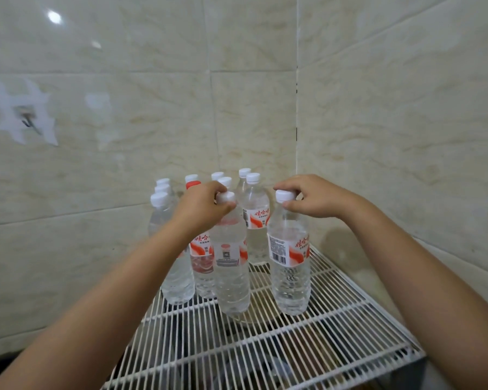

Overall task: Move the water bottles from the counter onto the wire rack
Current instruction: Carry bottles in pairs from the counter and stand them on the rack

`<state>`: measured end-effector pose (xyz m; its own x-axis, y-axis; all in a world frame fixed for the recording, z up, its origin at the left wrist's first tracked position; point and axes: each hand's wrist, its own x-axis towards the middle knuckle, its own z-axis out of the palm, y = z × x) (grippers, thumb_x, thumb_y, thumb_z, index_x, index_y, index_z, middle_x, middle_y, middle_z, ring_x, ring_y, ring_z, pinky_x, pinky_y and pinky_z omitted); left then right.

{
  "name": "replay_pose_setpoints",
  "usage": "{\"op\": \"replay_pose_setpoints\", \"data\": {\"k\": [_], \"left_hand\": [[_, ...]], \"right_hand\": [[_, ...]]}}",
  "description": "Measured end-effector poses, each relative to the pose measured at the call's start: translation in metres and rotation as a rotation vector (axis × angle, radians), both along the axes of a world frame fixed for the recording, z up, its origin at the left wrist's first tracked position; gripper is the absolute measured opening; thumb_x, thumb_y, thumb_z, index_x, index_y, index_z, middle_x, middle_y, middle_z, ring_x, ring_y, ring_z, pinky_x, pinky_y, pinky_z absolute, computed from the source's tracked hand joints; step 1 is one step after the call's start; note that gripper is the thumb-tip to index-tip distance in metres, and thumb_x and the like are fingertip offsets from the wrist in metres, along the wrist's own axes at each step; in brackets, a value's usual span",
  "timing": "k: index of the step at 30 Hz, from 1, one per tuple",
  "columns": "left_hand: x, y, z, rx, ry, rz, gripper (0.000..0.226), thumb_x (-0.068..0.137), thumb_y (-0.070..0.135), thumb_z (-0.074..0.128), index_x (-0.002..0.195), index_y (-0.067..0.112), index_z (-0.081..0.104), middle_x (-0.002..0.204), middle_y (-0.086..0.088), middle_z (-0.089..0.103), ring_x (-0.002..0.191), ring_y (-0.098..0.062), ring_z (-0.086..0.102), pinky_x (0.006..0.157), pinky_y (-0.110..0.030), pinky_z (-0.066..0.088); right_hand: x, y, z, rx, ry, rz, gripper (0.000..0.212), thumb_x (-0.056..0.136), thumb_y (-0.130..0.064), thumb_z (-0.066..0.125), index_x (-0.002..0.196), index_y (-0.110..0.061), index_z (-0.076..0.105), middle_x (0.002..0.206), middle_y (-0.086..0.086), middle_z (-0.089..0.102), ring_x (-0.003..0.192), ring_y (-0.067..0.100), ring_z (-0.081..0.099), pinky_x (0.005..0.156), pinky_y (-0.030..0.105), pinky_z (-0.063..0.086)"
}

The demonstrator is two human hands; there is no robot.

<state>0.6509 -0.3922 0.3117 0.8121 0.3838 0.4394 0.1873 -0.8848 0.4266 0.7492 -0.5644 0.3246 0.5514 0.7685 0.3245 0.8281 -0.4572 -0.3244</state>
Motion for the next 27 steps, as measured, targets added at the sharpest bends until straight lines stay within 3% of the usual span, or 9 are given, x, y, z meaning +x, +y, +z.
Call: {"op": "replay_pose_setpoints", "data": {"k": [6,9,12,13,15,17,20,22,27], "left_hand": [[-0.002,0.003,-0.001,0.033,0.013,-0.048,0.042,0.092,0.021,0.055,0.131,0.008,0.048,0.125,-0.011,0.059,0.108,-0.023,0.057,0.085,-0.026,0.043],[-0.003,0.005,0.000,0.043,0.028,-0.078,0.043,0.093,0.020,0.053,0.133,0.008,0.046,0.129,-0.010,0.057,0.112,-0.022,0.055,0.084,-0.022,0.038],[-0.004,0.005,0.002,0.084,0.058,-0.115,0.042,0.094,0.018,0.051,0.134,0.010,0.045,0.130,-0.009,0.056,0.113,-0.021,0.055,0.086,-0.023,0.040],[-0.004,0.005,0.004,0.097,0.073,-0.134,0.042,0.094,0.018,0.050,0.135,0.011,0.045,0.131,-0.008,0.056,0.114,-0.021,0.054,0.090,-0.024,0.041],[-0.006,0.004,0.008,0.120,0.123,-0.175,0.042,0.094,0.015,0.049,0.136,0.013,0.043,0.133,-0.007,0.054,0.117,-0.020,0.052,0.095,-0.026,0.041],[-0.007,0.003,0.011,0.133,0.162,-0.208,0.042,0.094,0.013,0.049,0.136,0.013,0.044,0.131,-0.007,0.055,0.115,-0.019,0.054,0.091,-0.023,0.040],[-0.002,-0.004,0.011,0.147,0.126,-0.181,0.037,0.091,0.020,0.054,0.128,0.012,0.052,0.121,-0.008,0.060,0.095,-0.015,0.053,0.082,-0.023,0.040],[0.001,-0.011,0.006,0.167,0.057,-0.060,0.036,0.089,0.029,0.057,0.121,0.011,0.056,0.116,-0.010,0.057,0.091,-0.017,0.050,0.082,-0.029,0.042],[0.004,-0.024,-0.009,0.243,-0.050,0.096,0.042,0.084,0.043,0.058,0.110,0.010,0.057,0.110,-0.008,0.055,0.089,-0.020,0.049,0.072,-0.029,0.040]], "right_hand": [[-0.004,0.001,-0.001,-0.030,-0.052,-0.029,0.040,0.092,-0.011,0.048,0.132,-0.007,0.046,0.136,0.010,0.050,0.122,0.023,0.046,0.088,0.021,0.032],[-0.007,0.001,0.000,-0.053,-0.061,-0.056,0.031,0.090,-0.011,0.050,0.118,0.001,0.056,0.121,0.016,0.059,0.110,0.029,0.053,0.091,0.033,0.041],[-0.007,0.002,-0.001,-0.059,-0.092,-0.106,0.012,0.087,-0.018,0.054,0.083,-0.008,0.059,0.081,0.003,0.058,0.085,0.026,0.055,0.066,0.030,0.042],[-0.007,0.002,0.000,-0.058,-0.123,-0.151,0.014,0.086,-0.023,0.056,0.081,-0.010,0.057,0.076,0.000,0.053,0.081,0.022,0.053,0.060,0.029,0.038],[-0.009,0.003,0.001,-0.064,-0.199,-0.263,0.025,0.084,-0.033,0.059,0.086,-0.008,0.058,0.079,0.001,0.051,0.077,0.020,0.049,0.058,0.028,0.035],[-0.011,0.003,0.001,-0.057,-0.241,-0.340,0.032,0.083,-0.039,0.059,0.072,-0.011,0.050,0.078,0.002,0.048,0.075,0.021,0.046,0.050,0.026,0.031],[-0.013,0.004,-0.003,-0.040,-0.261,-0.373,0.035,0.083,-0.041,0.058,0.071,-0.013,0.042,0.081,0.003,0.048,0.076,0.021,0.045,0.047,0.023,0.026],[-0.015,0.003,-0.005,-0.028,-0.243,-0.348,0.031,0.083,-0.041,0.058,0.082,-0.011,0.049,0.084,0.004,0.050,0.078,0.022,0.047,0.051,0.027,0.031],[-0.015,-0.004,-0.003,-0.019,-0.084,-0.144,0.031,0.087,-0.021,0.056,0.111,-0.001,0.058,0.115,0.013,0.061,0.107,0.028,0.055,0.090,0.037,0.046]]}}
